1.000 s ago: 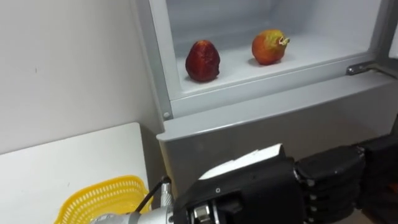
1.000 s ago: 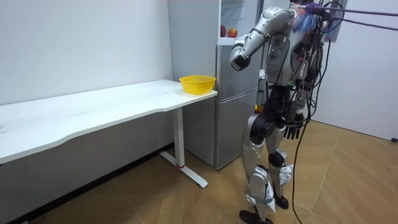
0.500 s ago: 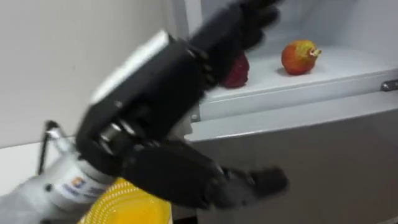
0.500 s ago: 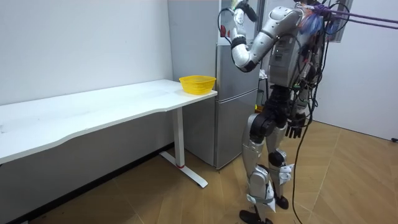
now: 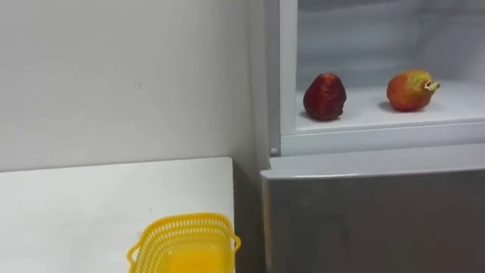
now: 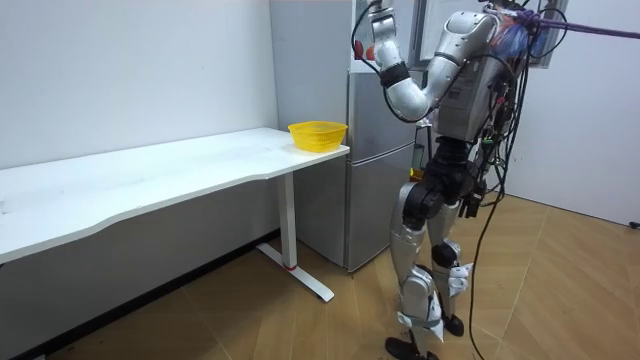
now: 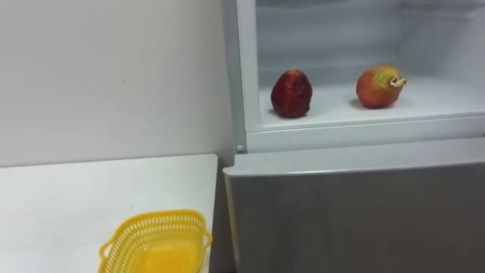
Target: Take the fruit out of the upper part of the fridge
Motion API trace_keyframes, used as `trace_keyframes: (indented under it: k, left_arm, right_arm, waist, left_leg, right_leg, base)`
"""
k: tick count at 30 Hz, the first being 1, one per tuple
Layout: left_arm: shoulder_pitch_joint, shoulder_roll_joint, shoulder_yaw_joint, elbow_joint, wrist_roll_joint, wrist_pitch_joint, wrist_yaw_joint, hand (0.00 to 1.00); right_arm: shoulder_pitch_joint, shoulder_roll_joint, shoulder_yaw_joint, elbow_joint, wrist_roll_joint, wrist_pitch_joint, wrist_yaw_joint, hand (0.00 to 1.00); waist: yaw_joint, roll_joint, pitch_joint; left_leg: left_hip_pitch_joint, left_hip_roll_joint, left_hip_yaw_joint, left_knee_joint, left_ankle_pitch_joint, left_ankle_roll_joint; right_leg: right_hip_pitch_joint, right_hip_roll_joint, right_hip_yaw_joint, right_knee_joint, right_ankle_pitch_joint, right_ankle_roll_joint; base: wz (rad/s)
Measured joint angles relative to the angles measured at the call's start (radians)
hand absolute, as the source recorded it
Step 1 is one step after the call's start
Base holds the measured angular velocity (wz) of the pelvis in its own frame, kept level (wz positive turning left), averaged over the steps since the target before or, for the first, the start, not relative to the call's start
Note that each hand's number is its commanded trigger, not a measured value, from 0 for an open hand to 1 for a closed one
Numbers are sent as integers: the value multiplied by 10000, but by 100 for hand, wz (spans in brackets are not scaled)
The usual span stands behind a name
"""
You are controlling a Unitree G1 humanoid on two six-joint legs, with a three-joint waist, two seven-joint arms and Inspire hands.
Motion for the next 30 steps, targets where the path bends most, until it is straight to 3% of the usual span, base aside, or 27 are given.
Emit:
trace_keyframes:
  k: [2,6,11,15,16,18,21,23,27,30]
  left_arm:
    - [548,-5,445,63,11,-226,764,0]
    - [1204,-5,1008,968,-44,-335,1631,0]
    - [2633,-107,1089,2609,-352,-178,2781,0]
    - [3451,-98,1149,4307,-1199,-72,2976,0]
    - [3743,-111,1116,4981,-1484,124,2967,0]
    - [4042,-145,870,6122,-1546,417,2965,0]
    - [4420,-441,176,8188,-2012,841,2891,0]
    - [4447,-739,-406,9764,-2193,1218,2672,0]
    - [4511,-1058,-1627,11588,-2512,1482,2346,0]
    - [4584,-1206,-2352,12857,-2933,1713,1647,0]
  right_arm:
    - [17,3,-4,0,50,11,1,0]
    - [46,-2,-4,-119,61,26,-29,0]
    - [91,3,2,-413,139,155,-164,0]
    - [119,-43,-13,-550,136,357,-96,0]
    - [91,-42,-13,-548,110,380,6,0]
    - [61,-42,-1,-569,117,564,160,0]
    - [23,-43,3,-739,92,868,275,0]
    - [-118,-6,49,-739,94,1040,367,0]
    - [-348,-26,87,-747,51,1241,560,0]
    - [-560,-26,87,-729,50,1243,565,0]
  waist:
    - [97,48,32]
    - [163,75,76]
    - [299,71,84]
    - [369,99,74]
    - [334,106,73]
    - [331,70,71]
    - [317,50,69]
    - [266,-76,64]
    - [196,-247,11]
    - [107,-397,27]
  left_leg:
    - [69,-9,-14,-80,0,-8]
    - [168,-11,-75,-96,-10,-24]
    - [68,-96,-591,-121,-21,-21]
    - [83,-119,-708,-134,-23,-26]
    - [53,-148,-885,-133,-22,-25]
    - [38,-179,-1080,-142,-27,-17]
    - [81,-198,-1139,-223,-29,-11]
    - [-11,-207,-1259,-229,-31,-8]
    - [-24,-222,-1427,-222,-28,-8]
    - [-26,-217,-1472,-194,-30,-7]
  right_leg:
    - [13,0,-3,0,-17,-13]
    - [121,7,-27,0,-55,-26]
    - [118,33,-77,-6,-75,-43]
    - [121,32,-111,-11,-95,-46]
    - [120,32,-124,-18,-110,-43]
    - [93,8,-197,-1,-130,-43]
    - [113,4,-209,1,-143,-33]
    - [101,2,-301,-8,-143,-34]
    - [139,8,-405,-21,-142,-38]
    - [196,8,-510,-24,-141,-38]
  base:
    - [-2]
    - [0]
    - [3]
    - [5]
    - [7]
    - [6]
    - [0]
    - [8]
    - [7]
    - [2]
